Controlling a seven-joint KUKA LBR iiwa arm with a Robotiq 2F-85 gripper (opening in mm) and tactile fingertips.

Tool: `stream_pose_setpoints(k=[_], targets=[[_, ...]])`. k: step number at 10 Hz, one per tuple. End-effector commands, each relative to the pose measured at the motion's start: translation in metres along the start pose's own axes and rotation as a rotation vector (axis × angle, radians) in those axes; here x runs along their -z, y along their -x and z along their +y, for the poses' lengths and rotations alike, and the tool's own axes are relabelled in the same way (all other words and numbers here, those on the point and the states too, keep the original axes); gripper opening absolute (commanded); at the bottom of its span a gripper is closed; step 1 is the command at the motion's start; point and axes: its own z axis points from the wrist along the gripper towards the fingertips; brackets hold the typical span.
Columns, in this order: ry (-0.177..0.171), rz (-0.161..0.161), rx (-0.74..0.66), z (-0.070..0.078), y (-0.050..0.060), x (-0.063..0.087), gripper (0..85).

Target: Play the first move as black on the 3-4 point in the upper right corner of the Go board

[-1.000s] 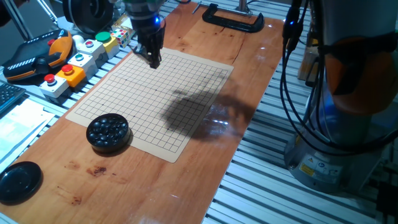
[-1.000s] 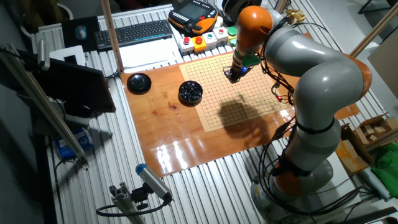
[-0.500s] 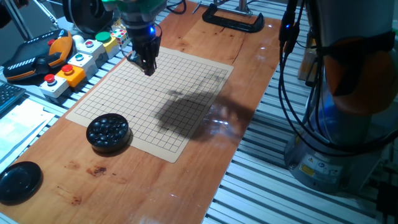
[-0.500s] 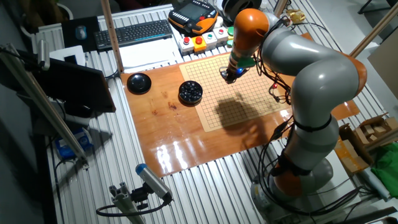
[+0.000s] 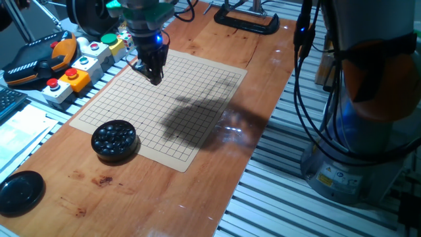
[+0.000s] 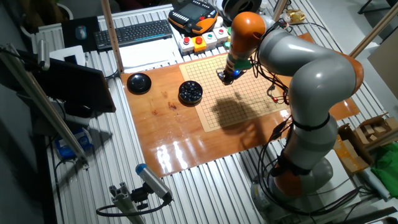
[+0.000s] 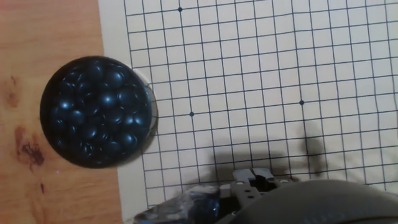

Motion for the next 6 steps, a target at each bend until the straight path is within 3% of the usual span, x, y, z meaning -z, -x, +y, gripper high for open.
stream_pose_setpoints(k=[1, 3, 5, 6], targets=[[-0.001, 0.001, -0.005, 0.001, 0.0, -0.001, 0.7], [-0.013, 0.002, -0.025, 0.002, 0.0, -0.003, 0.7], [-0.053, 0.005, -0.051, 0.011, -0.002, -0.006, 0.7], [-0.052, 0.007, -0.072, 0.015, -0.002, -0.008, 0.7]])
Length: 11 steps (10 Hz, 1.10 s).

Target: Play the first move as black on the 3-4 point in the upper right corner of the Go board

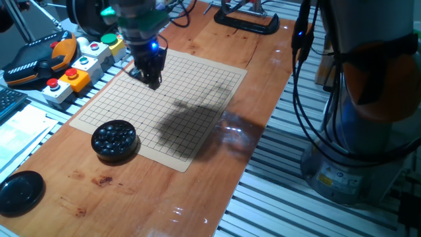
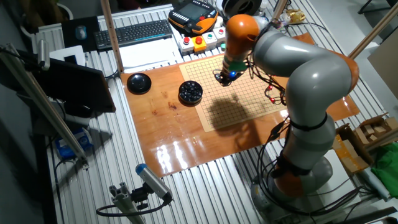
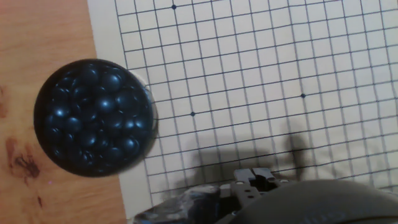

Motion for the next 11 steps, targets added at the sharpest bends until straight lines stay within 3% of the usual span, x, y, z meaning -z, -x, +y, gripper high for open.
stream_pose_setpoints(k=[1, 2, 5, 11], targets=[[0.003, 0.006, -0.01, 0.003, 0.001, -0.004, 0.7], [0.027, 0.01, -0.016, 0.005, 0.003, -0.011, 0.7], [0.043, 0.011, -0.042, 0.006, 0.001, -0.011, 0.7], [0.059, 0.005, -0.03, 0.016, -0.002, -0.024, 0.7]])
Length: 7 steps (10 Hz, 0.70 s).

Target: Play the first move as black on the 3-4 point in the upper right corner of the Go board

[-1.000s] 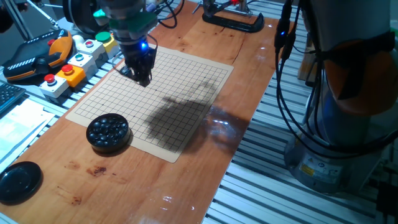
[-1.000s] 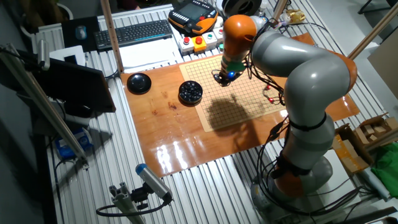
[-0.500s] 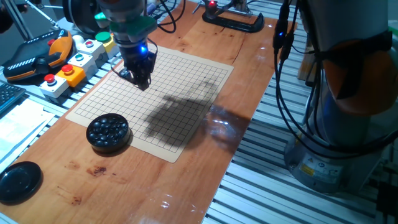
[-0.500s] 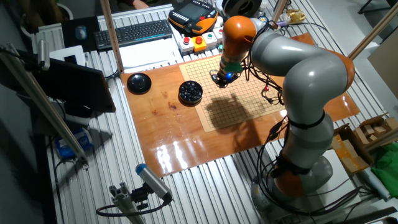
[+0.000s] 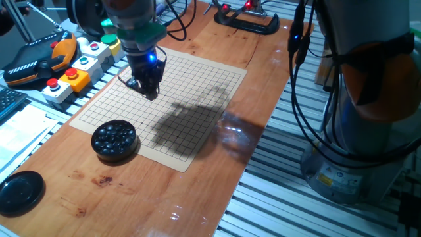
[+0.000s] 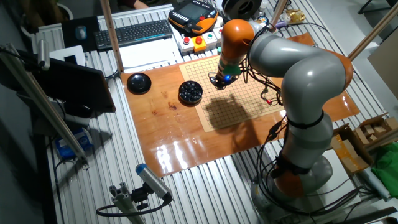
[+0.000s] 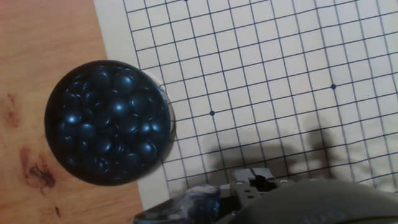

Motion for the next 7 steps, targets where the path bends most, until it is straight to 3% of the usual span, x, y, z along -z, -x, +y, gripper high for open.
stream_pose_setpoints(k=[1, 2, 3, 5, 7], targets=[[0.003, 0.004, 0.001, 0.0001, -0.0005, 0.0005, 0.7], [0.054, 0.013, -0.039, 0.0001, -0.0005, 0.0005, 0.7], [0.047, 0.016, -0.036, 0.0001, -0.0005, 0.0005, 0.7], [-0.009, 0.005, -0.017, 0.0001, -0.0005, 0.0005, 0.7], [-0.019, -0.008, 0.044, 0.0001, -0.0005, 0.0005, 0.7]])
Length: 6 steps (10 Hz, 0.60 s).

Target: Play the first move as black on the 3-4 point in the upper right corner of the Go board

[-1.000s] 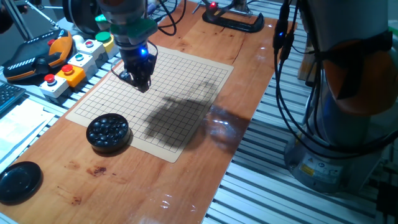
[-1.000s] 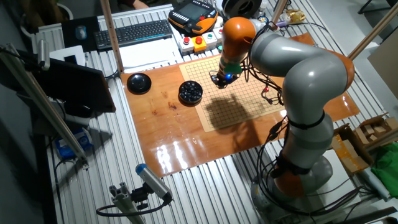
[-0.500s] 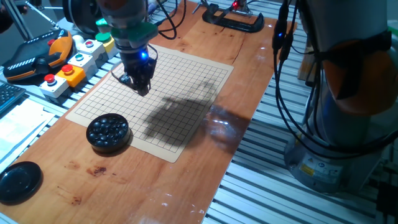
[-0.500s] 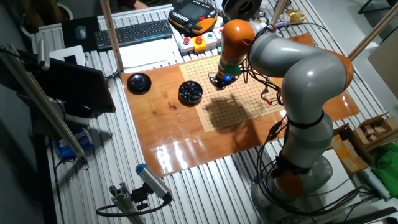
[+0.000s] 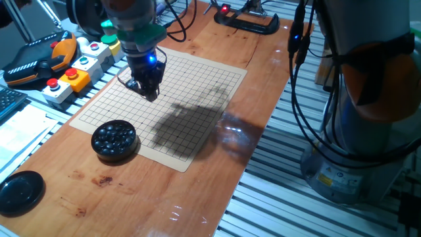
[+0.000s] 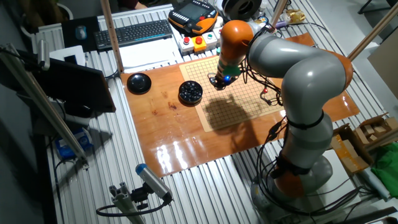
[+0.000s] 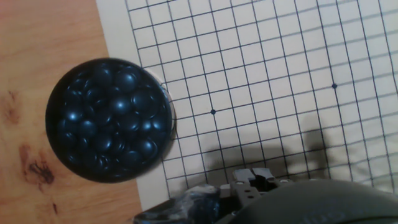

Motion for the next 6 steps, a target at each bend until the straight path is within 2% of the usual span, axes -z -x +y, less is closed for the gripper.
stream_pose_setpoints(k=[1, 6], targets=[[0.0, -0.002, 0.025, 0.0001, -0.0001, -0.0001, 0.7], [0.026, -0.011, 0.065, 0.0001, -0.0001, -0.0001, 0.7]])
